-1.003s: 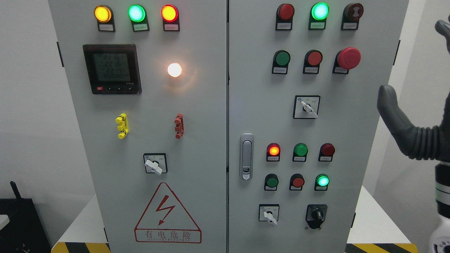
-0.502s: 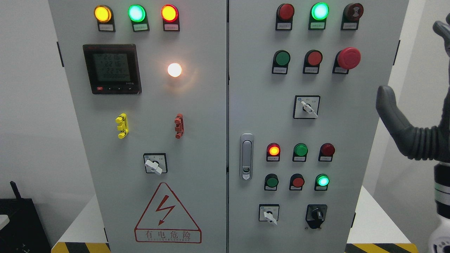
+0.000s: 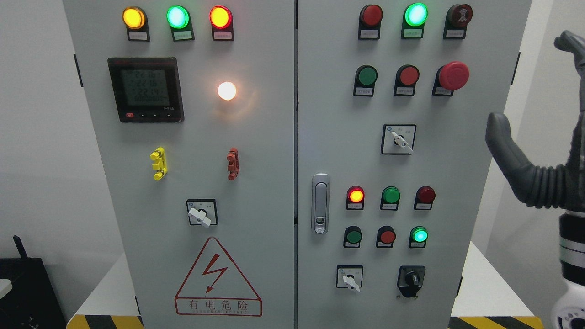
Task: Rotate and turn off gray switch
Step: 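Raise the right hand and open its fingers toward the rotary switch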
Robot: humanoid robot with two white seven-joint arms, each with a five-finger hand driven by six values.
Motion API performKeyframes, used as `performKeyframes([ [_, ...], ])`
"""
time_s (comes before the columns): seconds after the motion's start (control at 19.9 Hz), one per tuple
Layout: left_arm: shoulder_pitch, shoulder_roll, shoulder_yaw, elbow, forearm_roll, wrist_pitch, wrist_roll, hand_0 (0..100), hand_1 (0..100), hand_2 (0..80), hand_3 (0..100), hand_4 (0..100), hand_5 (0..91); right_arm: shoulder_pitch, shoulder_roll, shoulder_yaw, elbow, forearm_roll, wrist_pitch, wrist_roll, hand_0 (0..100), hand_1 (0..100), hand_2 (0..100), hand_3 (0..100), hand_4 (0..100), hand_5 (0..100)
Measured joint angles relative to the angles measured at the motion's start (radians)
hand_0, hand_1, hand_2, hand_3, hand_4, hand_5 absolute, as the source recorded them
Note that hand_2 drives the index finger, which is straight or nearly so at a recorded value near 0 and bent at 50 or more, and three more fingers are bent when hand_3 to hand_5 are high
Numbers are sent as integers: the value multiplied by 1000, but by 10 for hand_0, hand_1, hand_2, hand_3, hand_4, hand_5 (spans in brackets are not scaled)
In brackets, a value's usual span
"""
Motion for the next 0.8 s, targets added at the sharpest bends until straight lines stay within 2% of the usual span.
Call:
performKeyframes([
  [0.05, 0, 0, 0, 0, 0, 0, 0, 120, 389, 0, 0, 0, 0, 3, 2, 0, 1, 0, 1, 0, 341, 444, 45, 574, 581, 741],
  [0.15, 0, 0, 0, 0, 0, 0, 0, 120, 389, 0, 0, 0, 0, 14, 8, 0, 2, 0, 2, 0, 344, 433, 159, 607, 617, 776],
  [0.2, 0, 0, 0, 0, 0, 0, 0, 120, 389, 0, 0, 0, 0, 20, 13, 0, 4, -1, 4, 1, 342, 426, 180, 612, 626, 785],
  [0.3, 0, 0, 0, 0, 0, 0, 0, 120, 389, 0, 0, 0, 0, 30, 23, 1, 7, -1, 5, 5, 293, 392, 261, 622, 642, 801],
  [0.8, 0, 0, 0, 0, 0, 0, 0, 120, 389, 0, 0, 0, 0, 56, 63, 10, 41, -1, 66, 11, 162, 240, 430, 653, 652, 805],
])
